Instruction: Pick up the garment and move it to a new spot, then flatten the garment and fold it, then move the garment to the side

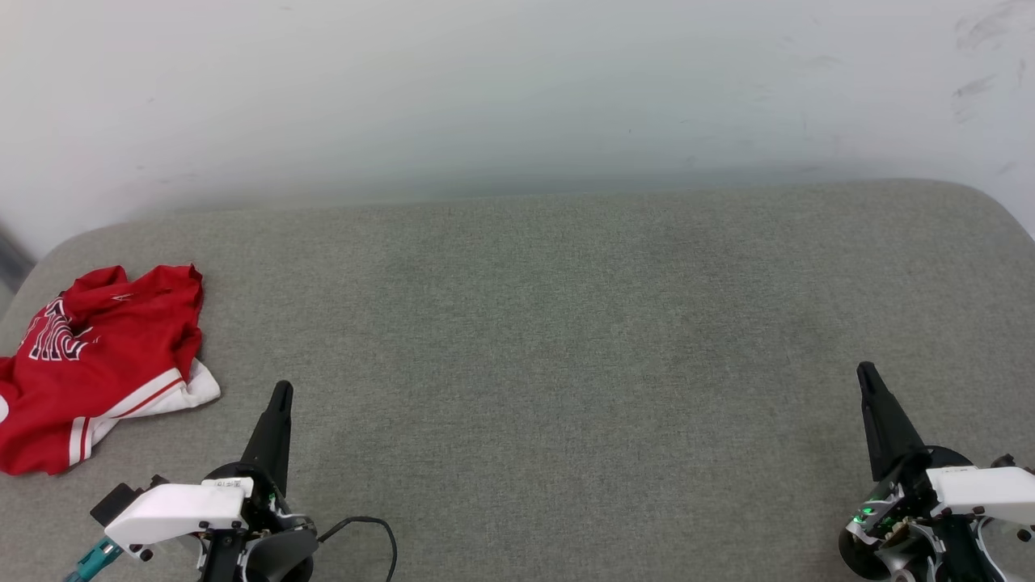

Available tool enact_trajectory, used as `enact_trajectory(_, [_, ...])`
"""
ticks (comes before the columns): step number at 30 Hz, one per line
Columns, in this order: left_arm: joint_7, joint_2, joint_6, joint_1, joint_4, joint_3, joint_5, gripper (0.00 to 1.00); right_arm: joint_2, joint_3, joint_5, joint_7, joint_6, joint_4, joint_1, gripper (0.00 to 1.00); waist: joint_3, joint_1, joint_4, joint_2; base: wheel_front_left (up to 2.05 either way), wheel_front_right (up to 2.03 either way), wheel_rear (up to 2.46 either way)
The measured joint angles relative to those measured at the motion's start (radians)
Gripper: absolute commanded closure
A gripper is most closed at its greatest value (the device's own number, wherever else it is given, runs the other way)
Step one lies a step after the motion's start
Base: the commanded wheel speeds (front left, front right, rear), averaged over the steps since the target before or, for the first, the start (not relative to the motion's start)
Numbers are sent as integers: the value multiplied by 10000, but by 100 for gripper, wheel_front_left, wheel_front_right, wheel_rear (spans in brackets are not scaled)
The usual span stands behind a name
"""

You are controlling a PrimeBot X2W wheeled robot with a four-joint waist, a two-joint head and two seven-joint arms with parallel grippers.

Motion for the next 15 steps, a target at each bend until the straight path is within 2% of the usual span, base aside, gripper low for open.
enact_trajectory(15, [0,0,0,0,0,0,0,100,0,0,0,0,0,0,-1,100,0,0,0,0,0,0,0])
